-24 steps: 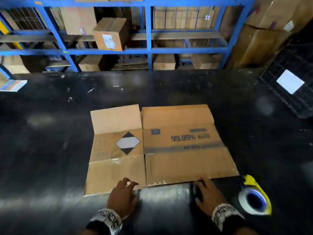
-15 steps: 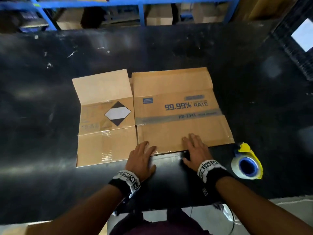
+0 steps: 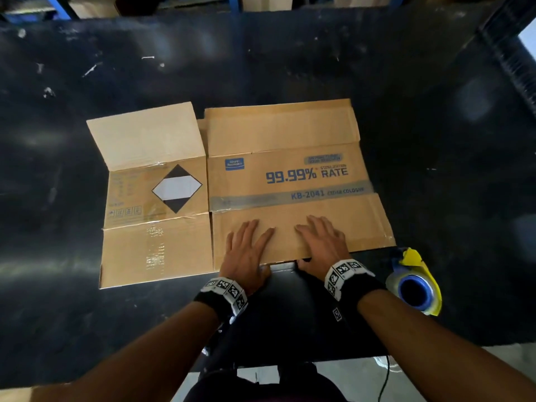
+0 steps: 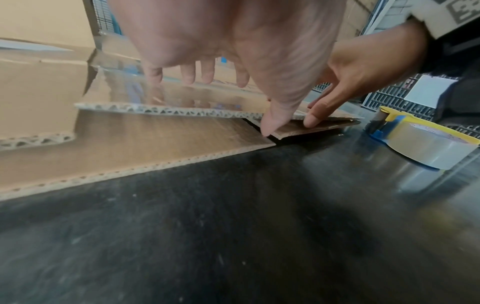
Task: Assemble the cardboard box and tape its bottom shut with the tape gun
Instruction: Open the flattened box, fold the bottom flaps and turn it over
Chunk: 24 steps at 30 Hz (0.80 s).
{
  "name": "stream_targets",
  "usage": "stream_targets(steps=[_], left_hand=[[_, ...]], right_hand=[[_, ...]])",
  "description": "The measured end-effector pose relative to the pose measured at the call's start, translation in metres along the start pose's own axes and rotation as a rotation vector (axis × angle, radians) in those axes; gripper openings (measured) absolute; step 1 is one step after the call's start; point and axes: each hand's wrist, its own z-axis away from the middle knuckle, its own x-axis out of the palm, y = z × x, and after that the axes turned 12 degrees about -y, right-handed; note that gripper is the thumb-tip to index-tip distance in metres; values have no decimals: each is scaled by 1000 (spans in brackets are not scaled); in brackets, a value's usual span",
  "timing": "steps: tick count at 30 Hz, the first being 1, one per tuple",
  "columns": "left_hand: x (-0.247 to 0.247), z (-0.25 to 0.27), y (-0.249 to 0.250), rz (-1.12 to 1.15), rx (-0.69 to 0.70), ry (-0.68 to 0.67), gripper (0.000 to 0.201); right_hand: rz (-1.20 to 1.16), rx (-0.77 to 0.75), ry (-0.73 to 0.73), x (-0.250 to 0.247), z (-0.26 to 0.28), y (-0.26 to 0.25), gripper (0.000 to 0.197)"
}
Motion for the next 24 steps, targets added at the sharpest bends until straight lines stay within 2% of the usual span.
stream_targets(steps=[3,7,10,12,13,15,17,20,24], left_hand=[[-6,-2,-2,-24,3,-13,95],[-10,1,-12,-70,28,39,94],[-28,11,-22,-162,42,22,90],[-44,18,-33,-191,68,48,89],[-52,23,-39,-213,89,78,93],[-64,31,-55,-267,116,139,114],[-78,38,-69,-314,120,197,129],[-109,50,-84,-329,108,244,111],[-162,72,-104,-257,24,271,95]], right_hand=[[2,-21,34,-9,6,0,81],[1,-72,101,-12,14,1,77],[72,-84,126,-20,17,11,83],[106,-37,101,-34,19,23,92],[108,0,89,-42,20,29,97],[97,45,75,-57,24,36,103],[92,35,65,-71,27,33,105],[121,6,108,-96,29,14,103],[163,-27,259,-143,34,-23,91]])
